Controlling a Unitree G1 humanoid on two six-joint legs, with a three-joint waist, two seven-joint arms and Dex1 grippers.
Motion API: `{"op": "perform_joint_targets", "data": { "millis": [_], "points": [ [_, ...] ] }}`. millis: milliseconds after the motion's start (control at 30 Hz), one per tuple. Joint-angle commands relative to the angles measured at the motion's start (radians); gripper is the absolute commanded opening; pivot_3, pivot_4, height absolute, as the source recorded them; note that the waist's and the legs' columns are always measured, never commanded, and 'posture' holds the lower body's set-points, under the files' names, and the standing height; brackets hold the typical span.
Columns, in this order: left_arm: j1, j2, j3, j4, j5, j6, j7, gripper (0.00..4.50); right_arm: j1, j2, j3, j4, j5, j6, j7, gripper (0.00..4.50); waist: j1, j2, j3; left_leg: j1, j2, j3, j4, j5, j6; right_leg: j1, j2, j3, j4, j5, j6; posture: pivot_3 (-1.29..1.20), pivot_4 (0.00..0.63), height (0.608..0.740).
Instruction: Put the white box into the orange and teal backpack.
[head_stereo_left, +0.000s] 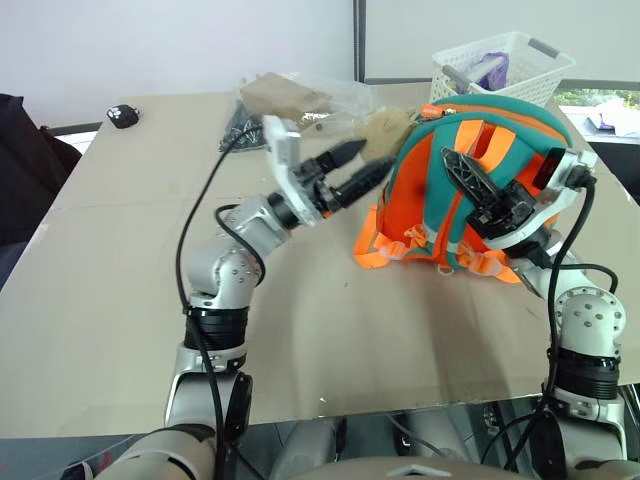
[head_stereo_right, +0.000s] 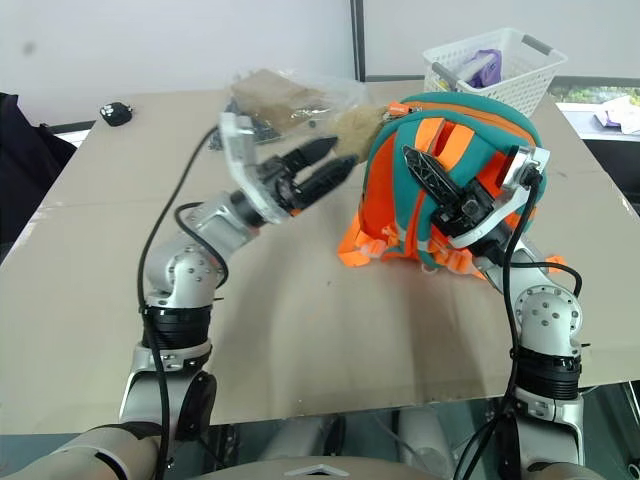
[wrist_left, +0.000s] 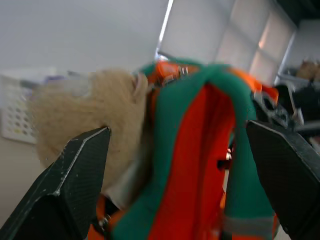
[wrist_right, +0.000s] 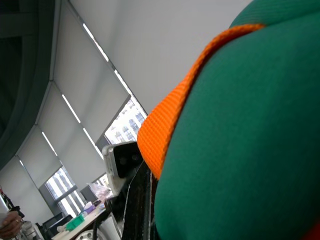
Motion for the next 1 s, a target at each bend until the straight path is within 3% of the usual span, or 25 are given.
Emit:
{"op": "perform_joint_targets", "data": {
  "millis": [33,200,500,700,933,1000],
  "points": [
    [-0.049,-0.018,-0.006,0.088,0.068,-0.074,0.005,4.42,-0.01,0.008,-0.002,-0.026,0.004,-0.021,0.011,0.0,0.0,0.0,0.0,0.0,0.0,0.0,0.0,0.0,0.0,0.0,0.0,0.0,0.0,0.0,0.0,0.0,0.15,0.74],
    [-0.087,-0.074,0.057,0.138,0.081,-0.23,0.0,4.42,-0.003,0.018,0.001,-0.033,-0.001,-0.03,0.009,0.0,0.002,0.0,0.0,-0.001,0.0,0.0,0.0,0.0,0.0,0.0,0.0,0.0,-0.001,0.0,0.0,0.0,0.15,0.74],
    [-0.136,-0.081,0.061,0.296,0.219,-0.439,0.022,4.42,0.012,0.031,0.007,-0.042,-0.007,-0.039,0.011,0.0,0.003,0.0,0.0,0.0,0.0,0.0,0.0,0.0,0.0,0.0,0.0,0.0,0.0,0.0,0.0,0.0,0.15,0.74],
    [-0.196,-0.112,0.038,0.431,0.251,-0.486,-0.013,4.42,0.01,0.028,0.006,-0.04,-0.009,-0.043,0.015,0.0,0.004,0.0,0.0,-0.001,0.0,0.0,0.0,0.0,0.0,0.0,0.0,0.0,0.0,0.0,0.0,0.0,0.15,0.74],
    [-0.214,-0.141,0.029,0.444,0.221,-0.444,-0.099,4.42,0.013,0.027,0.006,-0.043,-0.009,-0.048,0.013,0.0,0.003,0.0,0.0,-0.001,0.0,0.0,0.0,0.0,0.0,0.0,-0.001,0.0,0.0,0.0,0.0,0.0,0.15,0.74],
    [-0.214,-0.146,0.034,0.445,0.221,-0.433,-0.1,3.9,0.016,0.029,0.007,-0.047,-0.01,-0.049,0.013,0.0,0.002,0.0,0.0,-0.001,0.0,0.0,0.0,0.0,0.0,0.0,-0.001,0.0,0.0,0.0,0.0,0.0,0.15,0.74]
  ]
}}
